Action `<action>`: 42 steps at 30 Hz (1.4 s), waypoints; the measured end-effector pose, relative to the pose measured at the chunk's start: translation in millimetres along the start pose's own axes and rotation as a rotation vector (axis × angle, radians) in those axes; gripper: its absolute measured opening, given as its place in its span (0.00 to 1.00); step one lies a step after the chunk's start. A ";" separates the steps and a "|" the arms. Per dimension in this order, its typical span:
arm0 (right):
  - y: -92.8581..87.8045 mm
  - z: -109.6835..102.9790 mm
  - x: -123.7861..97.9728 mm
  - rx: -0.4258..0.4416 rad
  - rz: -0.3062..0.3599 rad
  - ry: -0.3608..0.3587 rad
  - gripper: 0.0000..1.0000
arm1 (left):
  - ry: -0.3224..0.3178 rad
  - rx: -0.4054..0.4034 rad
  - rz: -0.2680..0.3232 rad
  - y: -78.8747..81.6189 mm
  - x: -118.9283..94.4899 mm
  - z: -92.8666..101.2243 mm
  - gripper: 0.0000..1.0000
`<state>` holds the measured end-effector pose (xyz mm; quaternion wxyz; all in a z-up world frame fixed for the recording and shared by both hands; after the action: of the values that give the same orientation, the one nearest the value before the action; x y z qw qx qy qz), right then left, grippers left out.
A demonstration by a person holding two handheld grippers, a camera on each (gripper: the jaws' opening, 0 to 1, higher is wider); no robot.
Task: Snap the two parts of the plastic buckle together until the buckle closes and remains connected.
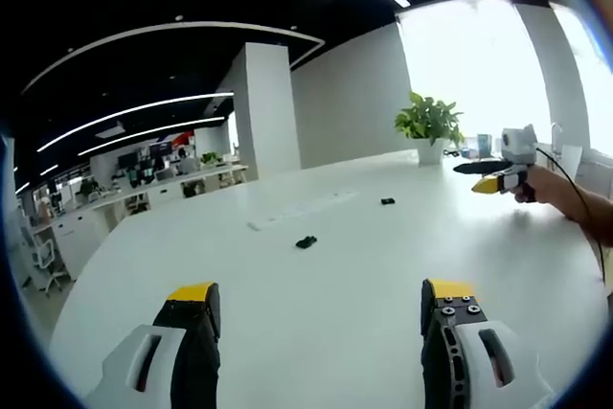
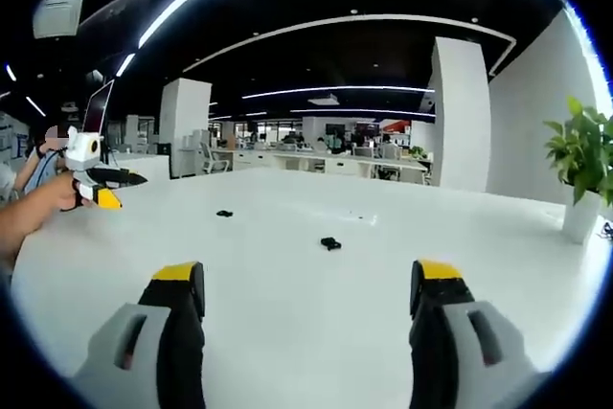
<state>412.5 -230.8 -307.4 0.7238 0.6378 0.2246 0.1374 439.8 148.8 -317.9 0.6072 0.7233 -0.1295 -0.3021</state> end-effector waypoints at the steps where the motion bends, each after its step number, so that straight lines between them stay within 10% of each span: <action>1: -0.8 -0.8 0.5 0.001 -0.007 0.002 0.88 | 0.004 -0.005 0.002 0.3 0.4 -0.4 0.90; 42: -4.2 -8.6 14.8 0.006 -0.066 0.046 0.99 | -0.084 -0.074 -0.050 1.6 10.6 13.7 0.99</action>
<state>420.6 -216.8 -314.4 0.7205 0.6291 0.2625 0.1275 440.3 131.6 -320.4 0.6198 0.6900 -0.1258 -0.3519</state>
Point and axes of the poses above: the point that each gripper's makers call its tool centre point, and the gripper's own axes: x roughly forward along the fingers, z roughly to its right, y roughly out of its top, the point moved 4 cm from there along -x, roughly backward along the fingers, and after that the axes turned 5 degrees about y, right-handed, at the moved point
